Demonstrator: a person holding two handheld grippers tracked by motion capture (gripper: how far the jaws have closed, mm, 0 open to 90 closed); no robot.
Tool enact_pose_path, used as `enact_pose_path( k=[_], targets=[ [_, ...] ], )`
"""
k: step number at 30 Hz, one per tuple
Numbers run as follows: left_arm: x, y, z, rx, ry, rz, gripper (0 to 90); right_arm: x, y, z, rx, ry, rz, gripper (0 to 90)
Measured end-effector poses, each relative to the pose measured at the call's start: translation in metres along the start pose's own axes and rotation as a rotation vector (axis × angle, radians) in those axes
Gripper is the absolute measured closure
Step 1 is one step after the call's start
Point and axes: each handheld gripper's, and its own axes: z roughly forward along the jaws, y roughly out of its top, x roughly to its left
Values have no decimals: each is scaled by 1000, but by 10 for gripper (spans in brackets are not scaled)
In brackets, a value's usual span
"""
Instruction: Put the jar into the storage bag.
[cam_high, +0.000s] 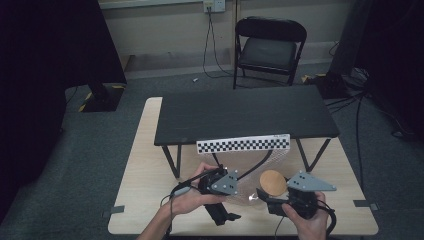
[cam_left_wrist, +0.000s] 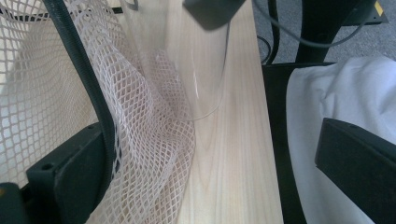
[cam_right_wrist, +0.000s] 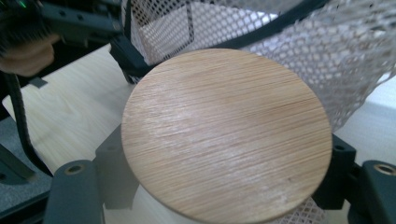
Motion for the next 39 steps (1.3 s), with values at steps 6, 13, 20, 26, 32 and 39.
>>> enact_pose_path(
  k=[6,13,20,26,32,39],
  targets=[
    [0,0,1,-4,7,-3,5,-3,10,-3,-41,-11,11,260],
    [0,0,4,4,20,-1,5,-5,19,-9,-67,-1,25,261],
    [2,-2,5,5,25,-3,5,-3,35,-12,-93,30,37,261],
    [3,-4,8,5,36,-4,5,-4,52,-17,-122,36,51,261],
    [4,-4,10,13,49,-4,5,-4,73,-20,-143,47,51,261],
    [3,-3,12,2,61,-7,5,-3,96,-15,-169,58,58,261]
  ],
)
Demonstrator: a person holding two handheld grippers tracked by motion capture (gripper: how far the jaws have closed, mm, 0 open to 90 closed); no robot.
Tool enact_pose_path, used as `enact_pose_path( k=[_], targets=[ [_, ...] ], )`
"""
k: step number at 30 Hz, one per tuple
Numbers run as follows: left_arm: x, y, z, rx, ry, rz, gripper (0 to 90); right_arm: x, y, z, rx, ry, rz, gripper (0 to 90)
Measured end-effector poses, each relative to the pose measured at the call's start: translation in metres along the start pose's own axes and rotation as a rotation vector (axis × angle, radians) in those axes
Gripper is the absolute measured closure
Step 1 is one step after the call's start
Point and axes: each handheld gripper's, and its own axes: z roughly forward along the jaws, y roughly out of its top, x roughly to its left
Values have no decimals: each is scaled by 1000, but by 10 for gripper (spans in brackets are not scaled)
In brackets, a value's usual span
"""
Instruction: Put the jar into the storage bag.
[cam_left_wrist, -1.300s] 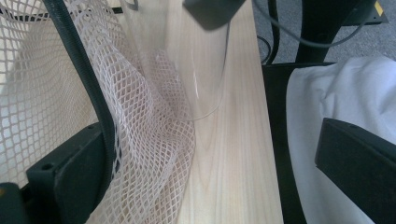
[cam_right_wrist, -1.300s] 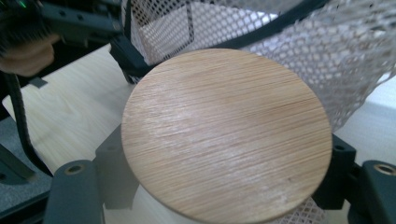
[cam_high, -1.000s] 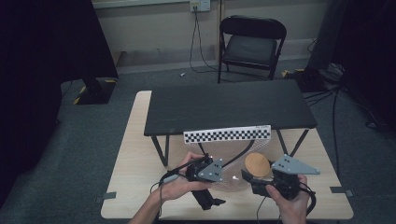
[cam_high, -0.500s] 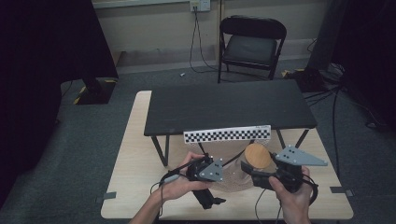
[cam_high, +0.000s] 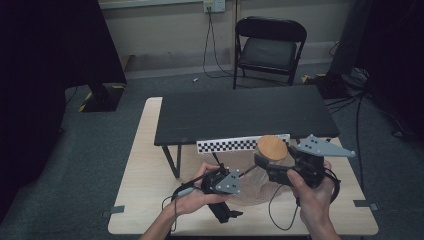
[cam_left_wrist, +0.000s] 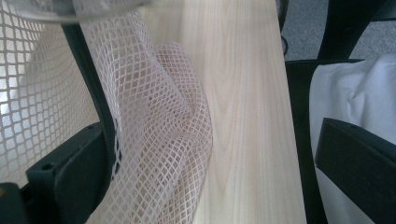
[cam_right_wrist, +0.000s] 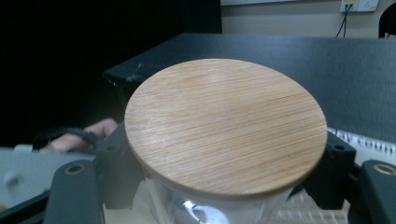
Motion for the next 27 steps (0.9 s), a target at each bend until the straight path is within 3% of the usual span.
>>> enact_pose_path(
  k=[6,15,23,27],
  targets=[
    [-1,2,1,-3,8,6,5,1,13,11,-4,14,17,261],
    [-7,8,-6,-38,-35,32,5,2,19,31,-2,31,32,261],
    [-8,8,-15,-64,-91,38,5,-3,6,44,15,15,30,261],
    [-7,8,-19,-94,-125,33,5,-2,-1,46,33,-14,-1,261]
  ],
)
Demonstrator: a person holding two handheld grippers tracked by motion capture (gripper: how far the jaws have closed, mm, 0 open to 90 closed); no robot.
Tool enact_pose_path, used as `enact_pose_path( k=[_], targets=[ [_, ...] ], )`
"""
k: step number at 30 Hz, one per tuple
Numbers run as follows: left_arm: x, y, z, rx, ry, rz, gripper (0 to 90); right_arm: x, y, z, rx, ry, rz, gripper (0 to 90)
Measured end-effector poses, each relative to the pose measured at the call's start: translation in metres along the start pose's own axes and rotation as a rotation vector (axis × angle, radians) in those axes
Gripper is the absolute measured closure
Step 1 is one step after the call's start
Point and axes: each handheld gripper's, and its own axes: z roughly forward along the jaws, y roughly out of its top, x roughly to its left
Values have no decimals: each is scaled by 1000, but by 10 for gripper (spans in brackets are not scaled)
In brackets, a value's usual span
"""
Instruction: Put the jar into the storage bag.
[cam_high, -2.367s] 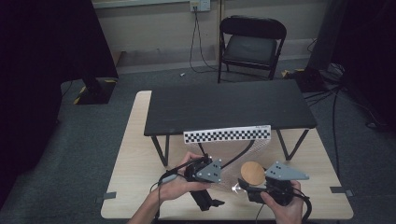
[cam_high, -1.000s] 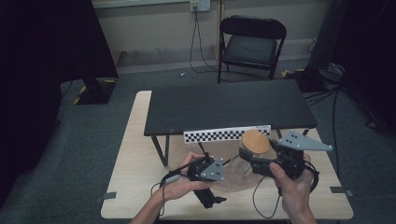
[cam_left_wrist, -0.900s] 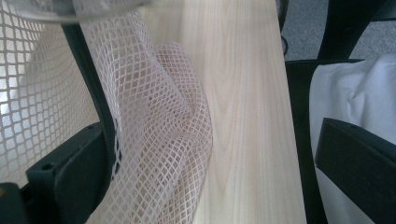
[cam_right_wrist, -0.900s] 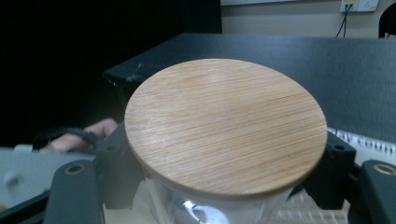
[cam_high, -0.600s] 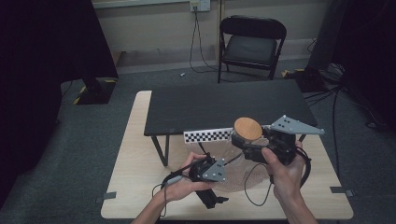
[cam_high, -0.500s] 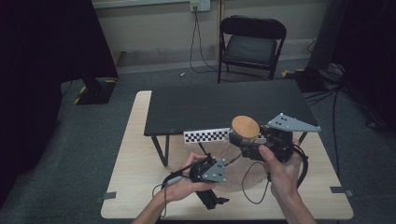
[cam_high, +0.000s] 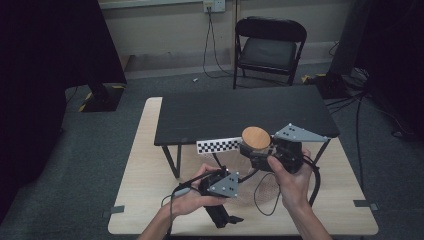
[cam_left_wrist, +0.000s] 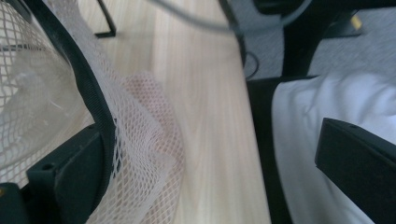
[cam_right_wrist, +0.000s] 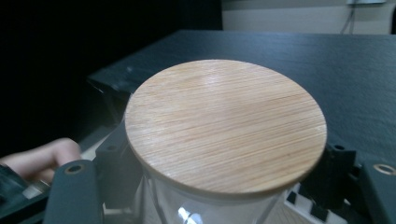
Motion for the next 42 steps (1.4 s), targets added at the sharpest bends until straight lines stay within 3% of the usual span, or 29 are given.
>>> enact_pose_path(
  k=[5,11,17,23,27,31,39,42],
  targets=[
    [0,0,0,12,12,1,6,2,-8,4,36,-12,-38,261],
    [0,0,2,26,20,-6,5,9,-19,8,108,-52,-149,261],
    [-1,1,0,27,19,-14,6,9,-32,20,185,-61,-189,260],
    [1,1,3,36,27,-30,6,7,-41,30,261,-85,-198,260],
    [2,0,5,48,34,-38,6,5,-42,34,280,-89,-193,260],
    [3,0,7,49,42,-44,5,7,-43,40,350,-104,-223,260],
    [5,-2,10,59,60,-73,5,7,-45,58,425,-110,-218,260],
    [5,-2,11,62,63,-76,5,6,-45,59,430,-113,-213,259]
  ],
)
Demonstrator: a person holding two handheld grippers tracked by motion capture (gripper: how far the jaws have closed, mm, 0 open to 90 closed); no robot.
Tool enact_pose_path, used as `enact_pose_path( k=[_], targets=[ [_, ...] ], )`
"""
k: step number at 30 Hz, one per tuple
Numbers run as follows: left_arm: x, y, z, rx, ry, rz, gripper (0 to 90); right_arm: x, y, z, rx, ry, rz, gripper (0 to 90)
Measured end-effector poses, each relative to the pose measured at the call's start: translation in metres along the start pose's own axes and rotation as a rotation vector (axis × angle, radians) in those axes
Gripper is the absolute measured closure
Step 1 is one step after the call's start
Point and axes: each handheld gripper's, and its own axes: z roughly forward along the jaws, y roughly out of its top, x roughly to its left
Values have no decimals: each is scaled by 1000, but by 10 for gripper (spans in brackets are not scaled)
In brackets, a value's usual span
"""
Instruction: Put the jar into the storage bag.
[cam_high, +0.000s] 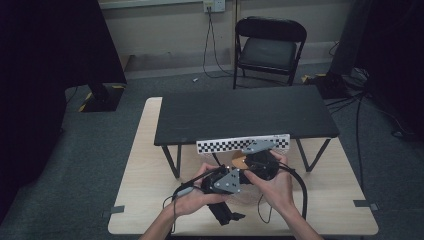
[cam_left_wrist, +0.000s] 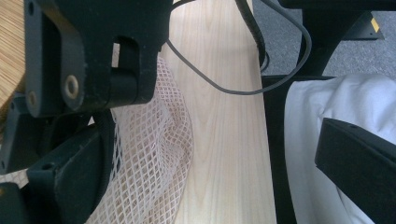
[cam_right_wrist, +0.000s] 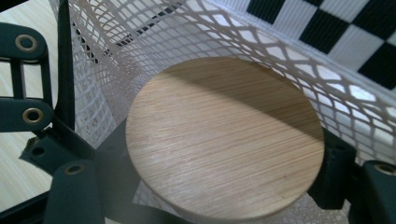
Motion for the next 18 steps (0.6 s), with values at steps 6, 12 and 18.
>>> enact_pose_path(
  k=[6,12,18],
  targets=[
    [1,0,2,-1,6,-4,5,-1,1,2,12,-3,8,250],
    [3,-3,4,-1,11,-14,5,1,1,7,16,-41,2,239],
    [1,-2,3,-4,17,-9,5,1,1,6,15,-47,14,227]
  ],
)
